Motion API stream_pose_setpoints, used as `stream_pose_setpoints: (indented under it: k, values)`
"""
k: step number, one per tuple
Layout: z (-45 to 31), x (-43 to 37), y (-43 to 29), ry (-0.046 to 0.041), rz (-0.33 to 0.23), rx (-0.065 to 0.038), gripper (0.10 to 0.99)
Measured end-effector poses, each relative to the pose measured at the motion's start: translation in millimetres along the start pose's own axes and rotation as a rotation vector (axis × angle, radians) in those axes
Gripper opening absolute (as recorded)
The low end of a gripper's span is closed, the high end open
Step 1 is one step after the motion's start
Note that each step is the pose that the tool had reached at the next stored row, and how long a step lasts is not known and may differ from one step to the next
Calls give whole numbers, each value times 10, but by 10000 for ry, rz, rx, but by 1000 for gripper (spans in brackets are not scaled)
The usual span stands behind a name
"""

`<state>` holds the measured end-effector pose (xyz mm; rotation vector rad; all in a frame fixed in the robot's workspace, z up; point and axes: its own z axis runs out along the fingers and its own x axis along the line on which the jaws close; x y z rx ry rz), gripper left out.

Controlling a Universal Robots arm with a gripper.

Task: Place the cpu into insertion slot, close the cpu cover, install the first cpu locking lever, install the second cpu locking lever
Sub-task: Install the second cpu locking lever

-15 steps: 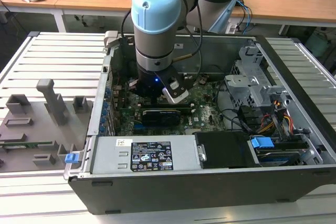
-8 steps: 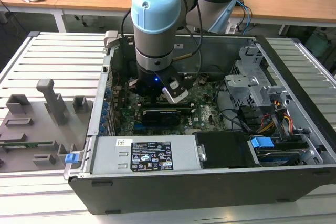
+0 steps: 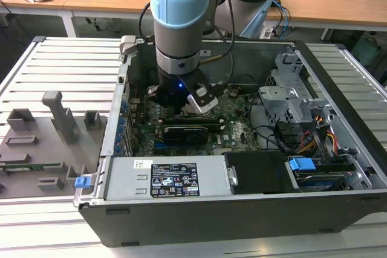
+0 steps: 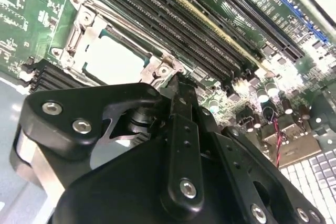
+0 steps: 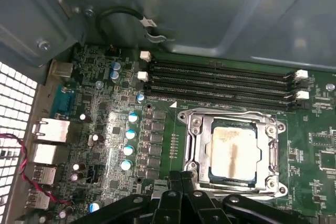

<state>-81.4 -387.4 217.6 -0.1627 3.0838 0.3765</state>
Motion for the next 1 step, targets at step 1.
stream_pose_setpoints:
  k: [1]
  values:
    - [-1, 0, 1, -1, 0, -2, 110]
